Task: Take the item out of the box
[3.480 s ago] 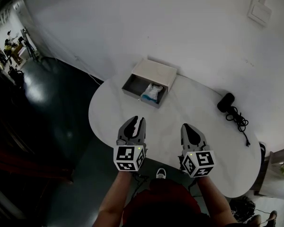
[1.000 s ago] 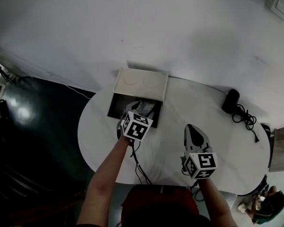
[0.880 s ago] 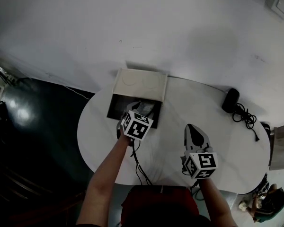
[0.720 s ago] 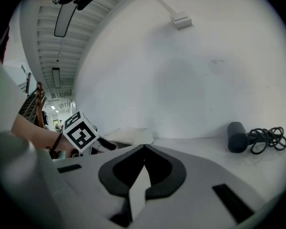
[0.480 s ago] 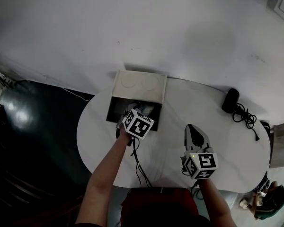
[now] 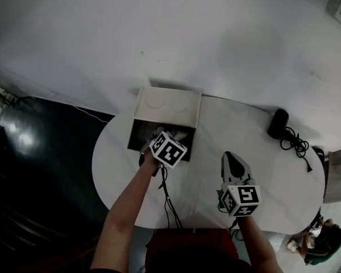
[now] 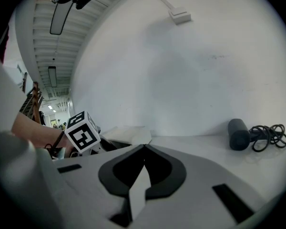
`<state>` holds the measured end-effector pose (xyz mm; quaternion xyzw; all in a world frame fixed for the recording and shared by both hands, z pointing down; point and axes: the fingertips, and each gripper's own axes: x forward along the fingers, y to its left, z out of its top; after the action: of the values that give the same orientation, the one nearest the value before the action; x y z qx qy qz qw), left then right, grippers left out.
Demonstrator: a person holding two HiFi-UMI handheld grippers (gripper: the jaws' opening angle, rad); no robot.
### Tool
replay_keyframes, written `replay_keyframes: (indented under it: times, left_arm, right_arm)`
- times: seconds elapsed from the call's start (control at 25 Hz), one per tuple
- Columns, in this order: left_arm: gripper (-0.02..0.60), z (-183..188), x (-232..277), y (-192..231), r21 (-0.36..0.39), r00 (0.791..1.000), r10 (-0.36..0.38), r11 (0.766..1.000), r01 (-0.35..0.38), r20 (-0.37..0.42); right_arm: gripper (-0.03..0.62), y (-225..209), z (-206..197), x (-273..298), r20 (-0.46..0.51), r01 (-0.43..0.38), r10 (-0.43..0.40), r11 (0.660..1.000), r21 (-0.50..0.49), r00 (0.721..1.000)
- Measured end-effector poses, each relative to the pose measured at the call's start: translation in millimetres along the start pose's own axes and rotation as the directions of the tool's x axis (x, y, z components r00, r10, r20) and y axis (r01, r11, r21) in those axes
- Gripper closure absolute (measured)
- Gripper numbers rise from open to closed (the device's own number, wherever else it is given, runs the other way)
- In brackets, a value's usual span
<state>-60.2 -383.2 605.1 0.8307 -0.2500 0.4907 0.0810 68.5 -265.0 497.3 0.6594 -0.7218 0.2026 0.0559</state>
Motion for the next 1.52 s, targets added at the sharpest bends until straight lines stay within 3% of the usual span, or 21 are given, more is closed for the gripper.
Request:
replay_keyframes:
  times: [0.68, 0.92, 1.52]
  left_arm:
    - [0.431, 2.2, -0.7, -15.6, 0.075, 0.999, -0.043, 0.996, 0.043, -0.006]
    - [0.451, 4.6, -1.3, -20.2, 0.067, 0.999, -0.041, 0.997, 0.04, 0.011]
    - [0.454, 21.0, -32.4, -18.2, -0.029, 0.989, 0.011, 1.0, -0.007, 0.145]
  right_arm:
    - [0.58, 2.0, -1.2, 4.8, -0.018, 0.0, 0.0, 1.0, -0.015, 1.0]
    - [0.58, 4.5, 0.3, 3.8, -0.018, -0.006, 0.006, 1.0, -0.024, 1.0]
    - [0.58, 13.8, 2.5, 1.5, -0.024, -0.043, 0.042, 0.998, -0.043, 0.999]
